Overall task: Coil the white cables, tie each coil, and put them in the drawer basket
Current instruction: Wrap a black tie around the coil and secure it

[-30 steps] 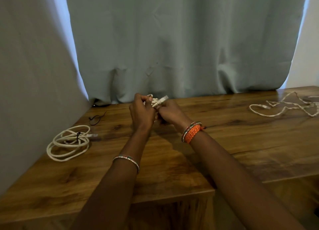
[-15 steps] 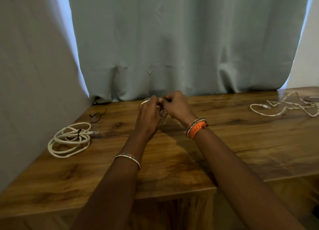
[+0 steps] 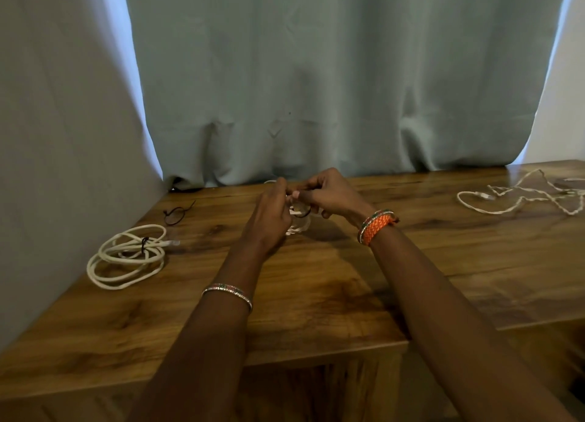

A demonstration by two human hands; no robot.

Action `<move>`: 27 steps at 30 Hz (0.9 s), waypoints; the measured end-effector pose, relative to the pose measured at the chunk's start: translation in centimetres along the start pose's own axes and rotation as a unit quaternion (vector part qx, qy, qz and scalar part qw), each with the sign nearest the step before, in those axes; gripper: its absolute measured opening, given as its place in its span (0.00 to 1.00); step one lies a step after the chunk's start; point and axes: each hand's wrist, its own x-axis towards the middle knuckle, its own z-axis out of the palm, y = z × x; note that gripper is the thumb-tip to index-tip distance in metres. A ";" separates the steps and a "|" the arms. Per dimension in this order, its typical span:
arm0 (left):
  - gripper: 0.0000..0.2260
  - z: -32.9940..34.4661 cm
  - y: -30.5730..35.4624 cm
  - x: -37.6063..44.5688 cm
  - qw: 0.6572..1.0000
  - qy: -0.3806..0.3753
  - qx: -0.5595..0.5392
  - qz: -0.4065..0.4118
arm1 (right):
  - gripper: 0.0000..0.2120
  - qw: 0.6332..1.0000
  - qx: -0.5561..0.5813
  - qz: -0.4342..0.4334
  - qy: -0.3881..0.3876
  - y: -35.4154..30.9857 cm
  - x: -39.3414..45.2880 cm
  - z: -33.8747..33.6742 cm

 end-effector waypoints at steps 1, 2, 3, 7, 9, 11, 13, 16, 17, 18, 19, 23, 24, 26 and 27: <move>0.07 0.0 0.2 -0.1 1.000 -0.005 -0.012 -0.001 | 0.08 1.000 0.006 0.003 0.005 0.1 0.0 0.1; 0.07 0.0 0.5 -0.2 1.000 -0.010 -0.026 -0.003 | 0.07 1.000 0.015 0.005 0.007 0.2 -0.1 0.1; 0.07 -0.1 0.7 -0.3 0.999 -0.014 -0.039 -0.004 | 0.08 1.000 0.025 0.003 0.007 0.4 -0.1 0.3; 0.05 -0.2 1.1 -0.8 0.997 -0.018 -0.073 -0.021 | 0.08 0.998 -0.013 -0.036 0.040 1.4 -0.1 1.4; 0.06 -0.3 1.1 -0.9 0.997 -0.013 -0.075 -0.017 | 0.09 0.995 -0.037 -0.058 0.076 1.6 -0.2 2.0; 0.07 -0.5 1.1 -1.0 0.997 -0.013 -0.074 -0.021 | 0.09 0.989 -0.036 -0.089 0.109 1.5 -0.5 2.5; 0.16 -0.8 1.2 -0.9 0.998 -0.003 -0.061 -0.035 | 0.09 0.987 -0.019 -0.101 0.122 1.2 -0.7 3.0; 0.27 -1.0 1.2 -0.7 0.999 0.009 -0.025 -0.024 | 0.06 0.990 0.052 -0.070 0.114 0.7 -0.7 2.6; 0.29 -1.0 1.3 -0.7 1.000 0.009 -0.012 -0.012 | 0.06 0.989 0.092 -0.054 0.104 0.5 -0.7 2.3; 0.31 -1.0 1.4 -0.7 1.000 0.005 -0.004 -0.001 | 0.06 0.987 0.126 -0.038 0.092 0.3 -0.8 2.0; 0.33 -1.0 1.7 -0.7 1.000 0.000 -0.003 0.008 | 0.07 0.985 0.148 -0.026 0.081 0.1 -0.9 1.7; 0.37 -1.2 2.6 -0.8 0.999 -0.027 0.005 0.027 | 0.09 0.989 0.126 -0.018 0.078 -0.1 -1.1 1.4; 0.38 -1.2 2.7 -0.8 0.999 -0.032 0.006 0.030 | 0.08 0.988 0.123 -0.009 0.091 0.0 -1.0 1.5; 0.38 -1.0 2.7 -0.8 0.999 -0.034 0.008 0.034 | 0.05 0.985 0.122 0.011 0.126 0.0 -0.8 1.7; 0.37 -0.9 2.7 -0.8 0.999 -0.035 0.014 0.035 | 0.04 0.983 0.120 0.019 0.139 0.0 -0.7 1.8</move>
